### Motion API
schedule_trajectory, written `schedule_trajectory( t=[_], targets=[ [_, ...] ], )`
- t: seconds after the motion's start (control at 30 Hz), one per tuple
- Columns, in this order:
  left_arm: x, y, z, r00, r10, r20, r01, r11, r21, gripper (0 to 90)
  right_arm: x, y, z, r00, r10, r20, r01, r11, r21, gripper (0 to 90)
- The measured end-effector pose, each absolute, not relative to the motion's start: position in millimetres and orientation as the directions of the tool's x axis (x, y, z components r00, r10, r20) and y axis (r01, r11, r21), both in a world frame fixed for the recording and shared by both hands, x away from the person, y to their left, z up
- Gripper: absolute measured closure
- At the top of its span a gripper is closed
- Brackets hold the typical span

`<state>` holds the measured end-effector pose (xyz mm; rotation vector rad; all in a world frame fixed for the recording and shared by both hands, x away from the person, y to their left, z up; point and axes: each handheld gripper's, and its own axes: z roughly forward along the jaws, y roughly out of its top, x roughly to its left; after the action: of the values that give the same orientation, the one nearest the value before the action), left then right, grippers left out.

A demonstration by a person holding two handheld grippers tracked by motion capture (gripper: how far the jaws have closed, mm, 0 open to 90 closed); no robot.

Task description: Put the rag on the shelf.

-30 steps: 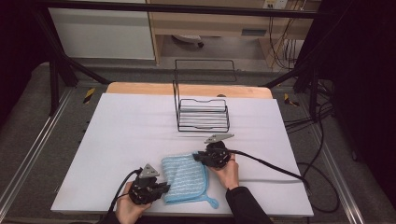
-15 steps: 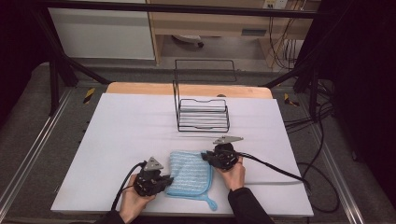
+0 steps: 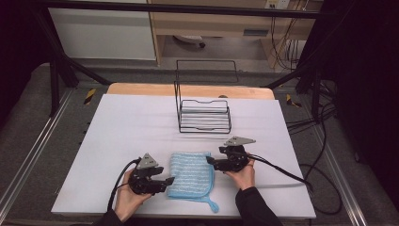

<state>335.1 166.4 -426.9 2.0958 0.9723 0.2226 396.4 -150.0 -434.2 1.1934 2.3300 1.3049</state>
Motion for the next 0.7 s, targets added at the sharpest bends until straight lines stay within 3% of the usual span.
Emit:
schedule_trajectory(
  t=[0.07,0.23,0.7],
  targets=[
    [337.9,167.7,-424.0,0.690,0.708,-0.153,0.554,-0.380,0.741,28.6,393.3,-157.1,-429.1,-0.663,0.722,0.198,0.539,0.277,0.795,14.1],
    [349.8,165.3,-416.2,0.695,0.704,-0.146,0.553,-0.392,0.735,16.5,387.2,-171.0,-425.8,-0.670,0.708,0.223,0.544,0.264,0.796,7.0],
    [394.3,152.2,-408.2,0.644,0.754,-0.124,0.579,-0.375,0.724,9.4,373.4,-192.4,-434.0,-0.672,0.708,0.217,0.544,0.274,0.793,1.9]
  ],
)
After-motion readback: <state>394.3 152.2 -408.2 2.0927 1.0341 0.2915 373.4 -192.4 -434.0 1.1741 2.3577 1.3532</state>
